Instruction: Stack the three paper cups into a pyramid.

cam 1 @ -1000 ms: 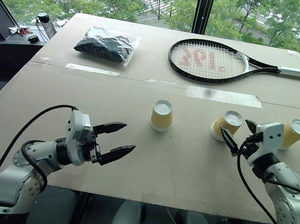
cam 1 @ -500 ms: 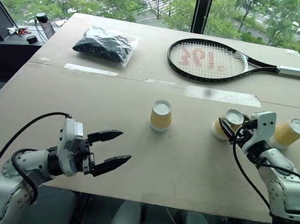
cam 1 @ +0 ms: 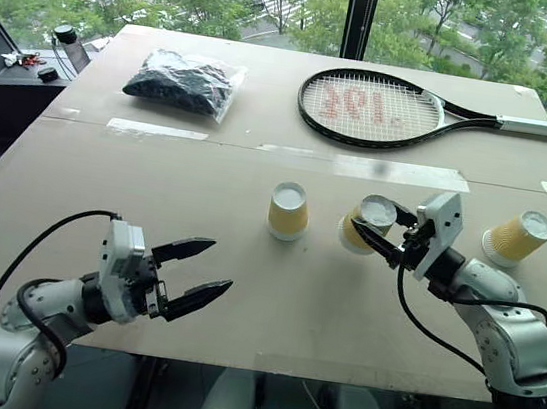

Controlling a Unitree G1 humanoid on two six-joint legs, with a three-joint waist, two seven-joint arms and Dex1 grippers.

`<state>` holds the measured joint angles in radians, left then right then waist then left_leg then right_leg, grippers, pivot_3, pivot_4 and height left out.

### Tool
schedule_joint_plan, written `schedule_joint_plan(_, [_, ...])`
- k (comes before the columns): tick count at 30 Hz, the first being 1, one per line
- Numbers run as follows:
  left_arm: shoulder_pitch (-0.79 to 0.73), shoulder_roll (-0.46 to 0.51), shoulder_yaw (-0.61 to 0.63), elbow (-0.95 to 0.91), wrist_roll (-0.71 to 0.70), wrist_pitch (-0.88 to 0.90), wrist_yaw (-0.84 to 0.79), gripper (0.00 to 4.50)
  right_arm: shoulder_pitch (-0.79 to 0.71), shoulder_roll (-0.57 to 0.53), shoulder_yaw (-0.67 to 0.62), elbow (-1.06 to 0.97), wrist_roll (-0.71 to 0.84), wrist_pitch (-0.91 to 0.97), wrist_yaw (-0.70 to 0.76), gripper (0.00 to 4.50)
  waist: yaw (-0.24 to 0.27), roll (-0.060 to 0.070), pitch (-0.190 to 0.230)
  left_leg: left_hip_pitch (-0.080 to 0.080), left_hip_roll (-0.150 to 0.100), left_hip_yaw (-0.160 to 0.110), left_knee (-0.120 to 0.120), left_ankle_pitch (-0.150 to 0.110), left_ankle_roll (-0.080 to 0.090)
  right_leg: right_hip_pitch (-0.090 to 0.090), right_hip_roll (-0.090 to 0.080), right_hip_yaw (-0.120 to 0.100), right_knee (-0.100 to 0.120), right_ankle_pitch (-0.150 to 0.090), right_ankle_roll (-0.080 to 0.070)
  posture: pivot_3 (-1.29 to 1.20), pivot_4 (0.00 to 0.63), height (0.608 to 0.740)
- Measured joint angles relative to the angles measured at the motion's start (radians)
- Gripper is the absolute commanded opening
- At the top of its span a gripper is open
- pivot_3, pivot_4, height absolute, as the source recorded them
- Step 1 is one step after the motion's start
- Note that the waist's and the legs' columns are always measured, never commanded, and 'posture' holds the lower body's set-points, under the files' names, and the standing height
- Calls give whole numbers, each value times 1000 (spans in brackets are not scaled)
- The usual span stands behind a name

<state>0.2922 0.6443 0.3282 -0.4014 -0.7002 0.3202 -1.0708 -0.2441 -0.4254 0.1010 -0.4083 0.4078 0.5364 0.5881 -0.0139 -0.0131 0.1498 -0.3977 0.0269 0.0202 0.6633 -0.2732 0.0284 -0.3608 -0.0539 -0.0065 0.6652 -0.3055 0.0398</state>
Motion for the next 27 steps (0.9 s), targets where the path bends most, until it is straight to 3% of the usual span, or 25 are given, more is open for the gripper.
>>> schedule_joint_plan(10, [71,0,39,-21,-11,0,4,4500,-97,55,120,113,-89,-25,25,2317,-2,0,0,-1,0,0,-1,0,0,-1,-1,0,0,0,0,0,150,740])
schedule_joint_plan(26, [117,-3,96,-23,-32,-3,-15,4500,-125,87,140,168,-135,-35,36,2317,-1,0,0,-1,0,0,-2,0,0,-1,-2,0,-1,0,0,0,150,740])
schedule_joint_plan(27, [118,-4,96,-23,-32,-3,-15,4500,-125,87,140,170,-136,-35,36,2817,-1,0,0,-1,0,0,-2,0,0,-1,-2,0,-1,0,0,0,150,740])
